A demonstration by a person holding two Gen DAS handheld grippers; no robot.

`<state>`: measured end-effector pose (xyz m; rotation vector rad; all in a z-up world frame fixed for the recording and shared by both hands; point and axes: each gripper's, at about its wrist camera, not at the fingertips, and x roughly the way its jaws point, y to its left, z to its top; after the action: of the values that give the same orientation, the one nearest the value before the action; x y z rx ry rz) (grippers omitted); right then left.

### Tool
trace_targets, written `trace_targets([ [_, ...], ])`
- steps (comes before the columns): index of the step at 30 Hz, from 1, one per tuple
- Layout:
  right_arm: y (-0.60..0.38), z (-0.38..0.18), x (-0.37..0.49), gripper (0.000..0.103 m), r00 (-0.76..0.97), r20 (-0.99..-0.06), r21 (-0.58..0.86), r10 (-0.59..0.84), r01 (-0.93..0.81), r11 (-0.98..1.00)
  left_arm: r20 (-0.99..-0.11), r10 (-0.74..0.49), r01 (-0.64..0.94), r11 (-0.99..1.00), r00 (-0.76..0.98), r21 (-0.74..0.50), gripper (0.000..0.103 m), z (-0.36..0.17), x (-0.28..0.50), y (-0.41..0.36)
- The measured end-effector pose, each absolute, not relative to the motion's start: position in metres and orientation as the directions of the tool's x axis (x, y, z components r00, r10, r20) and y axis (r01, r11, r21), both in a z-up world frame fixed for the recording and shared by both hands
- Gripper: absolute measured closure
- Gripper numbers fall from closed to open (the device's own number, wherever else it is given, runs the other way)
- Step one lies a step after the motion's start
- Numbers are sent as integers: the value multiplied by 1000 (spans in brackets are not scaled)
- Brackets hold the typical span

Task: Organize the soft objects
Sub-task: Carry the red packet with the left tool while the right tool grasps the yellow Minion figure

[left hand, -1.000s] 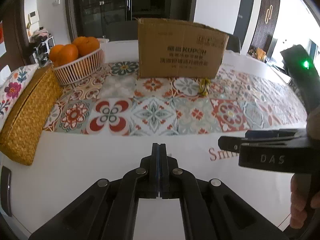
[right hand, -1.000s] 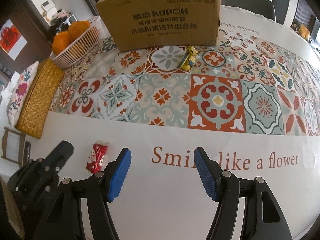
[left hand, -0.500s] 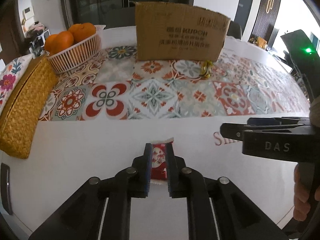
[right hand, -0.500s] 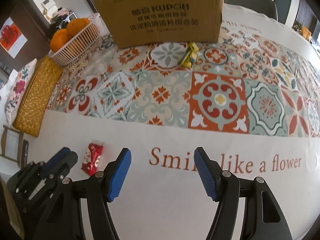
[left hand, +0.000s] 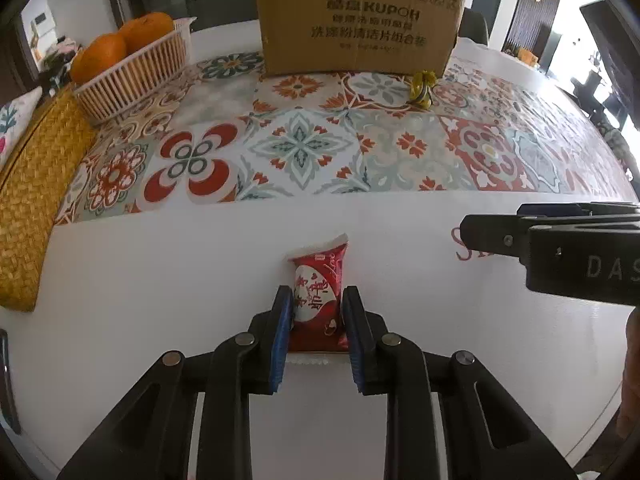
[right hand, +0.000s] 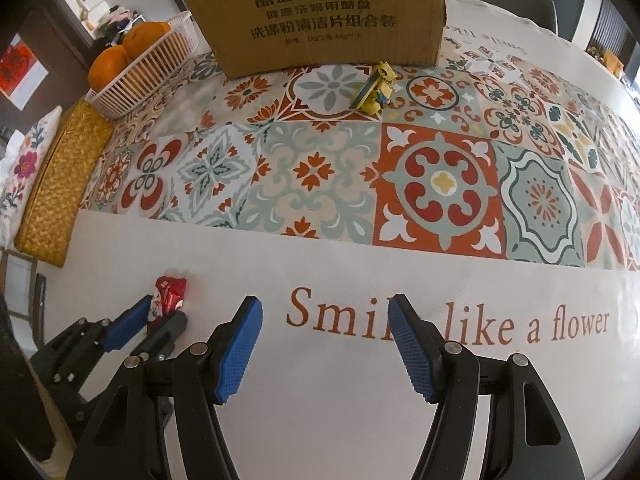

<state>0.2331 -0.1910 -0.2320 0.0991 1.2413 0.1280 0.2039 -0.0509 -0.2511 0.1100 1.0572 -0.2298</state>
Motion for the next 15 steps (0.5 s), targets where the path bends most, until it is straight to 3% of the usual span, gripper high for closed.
trace_targets([
  [7,-195,-229,242,36,339,-926,164,165,-29,986,-858,-145,246,969,492,-22,81,-247,213,-53],
  [15,-216,-209,278,36,444,-879,195,173,5,981,-782,-165,260,965,601,-4,81,-212,247,-64],
])
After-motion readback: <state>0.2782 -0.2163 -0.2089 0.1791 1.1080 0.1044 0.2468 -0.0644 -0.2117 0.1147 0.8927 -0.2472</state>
